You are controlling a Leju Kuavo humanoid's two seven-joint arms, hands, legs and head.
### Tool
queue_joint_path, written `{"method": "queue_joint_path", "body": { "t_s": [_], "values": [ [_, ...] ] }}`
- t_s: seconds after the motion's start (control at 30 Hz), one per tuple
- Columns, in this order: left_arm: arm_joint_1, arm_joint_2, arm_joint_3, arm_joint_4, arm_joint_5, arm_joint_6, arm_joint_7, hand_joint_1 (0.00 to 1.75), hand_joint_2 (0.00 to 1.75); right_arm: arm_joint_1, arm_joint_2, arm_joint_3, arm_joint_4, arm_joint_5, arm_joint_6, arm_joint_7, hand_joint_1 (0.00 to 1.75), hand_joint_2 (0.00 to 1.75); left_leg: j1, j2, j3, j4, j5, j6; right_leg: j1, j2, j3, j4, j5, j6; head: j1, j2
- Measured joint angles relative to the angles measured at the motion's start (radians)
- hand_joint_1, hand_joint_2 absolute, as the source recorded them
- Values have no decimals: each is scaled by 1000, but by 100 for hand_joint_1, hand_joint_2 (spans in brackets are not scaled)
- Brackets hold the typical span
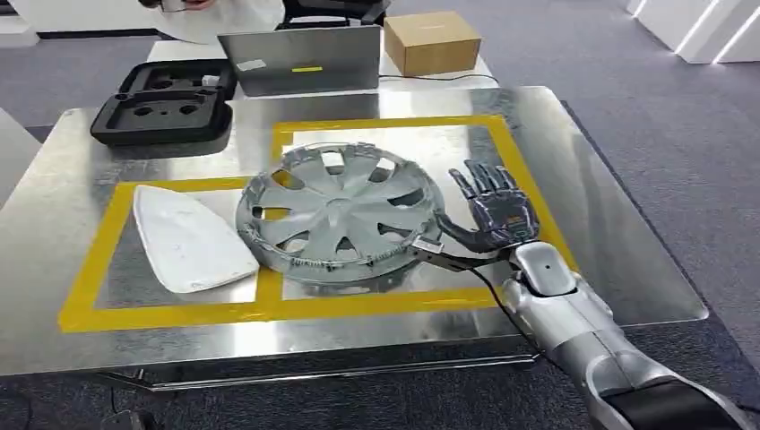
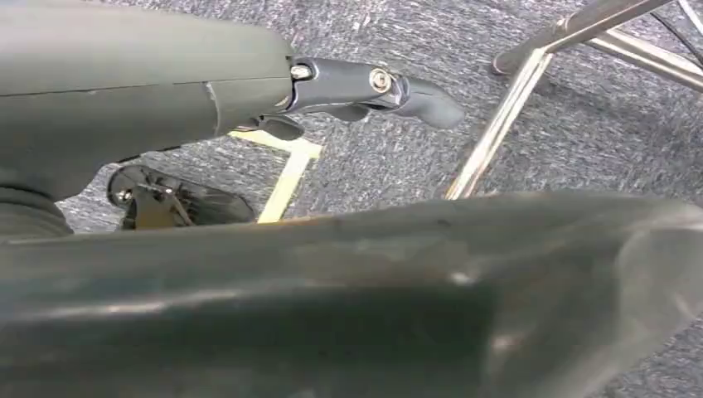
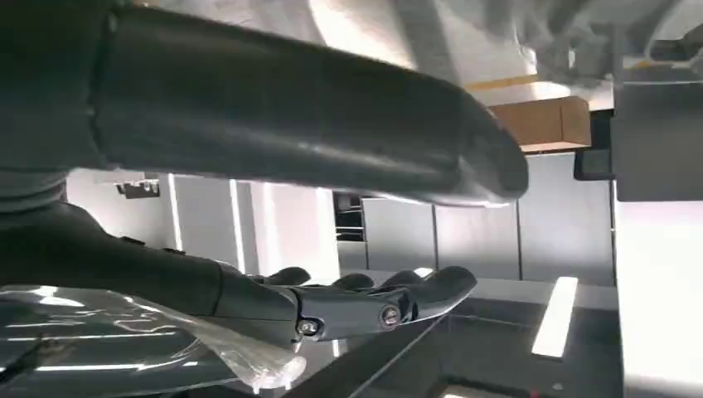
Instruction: Take the parts from the cabinet and place them on the table.
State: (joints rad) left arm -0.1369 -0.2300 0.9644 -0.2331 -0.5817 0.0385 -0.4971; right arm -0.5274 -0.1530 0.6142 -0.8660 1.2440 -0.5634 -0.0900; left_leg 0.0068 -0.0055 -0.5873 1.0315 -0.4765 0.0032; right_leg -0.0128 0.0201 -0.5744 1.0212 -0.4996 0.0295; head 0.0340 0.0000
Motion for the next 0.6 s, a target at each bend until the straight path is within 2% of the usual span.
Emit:
{"method": "queue_joint_path", "body": {
  "t_s": [0.33, 0.43, 0.6],
  "values": [
    [0, 0, -8, 0, -2, 4, -2, 0, 0, 30, -11, -51, -30, 2, 1, 18, 0, 0, 0, 0, 0, 0, 0, 0, 0, 0, 0, 0, 0, 0, 0, 0],
    [1, 0, -12, 0, 1, 4, -6, 0, 0, 73, -14, -84, -76, -49, -20, 13, 0, 0, 0, -2, 0, 0, 0, 0, 0, -2, 0, 0, 0, 0, 0, 0],
    [13, 4, -15, 0, 19, 3, -18, 0, 0, 211, -14, -188, -248, -206, -82, -60, 0, 0, 0, -4, -2, 0, 0, 0, 0, -4, 0, 0, -1, 0, 0, 0]
  ]
}}
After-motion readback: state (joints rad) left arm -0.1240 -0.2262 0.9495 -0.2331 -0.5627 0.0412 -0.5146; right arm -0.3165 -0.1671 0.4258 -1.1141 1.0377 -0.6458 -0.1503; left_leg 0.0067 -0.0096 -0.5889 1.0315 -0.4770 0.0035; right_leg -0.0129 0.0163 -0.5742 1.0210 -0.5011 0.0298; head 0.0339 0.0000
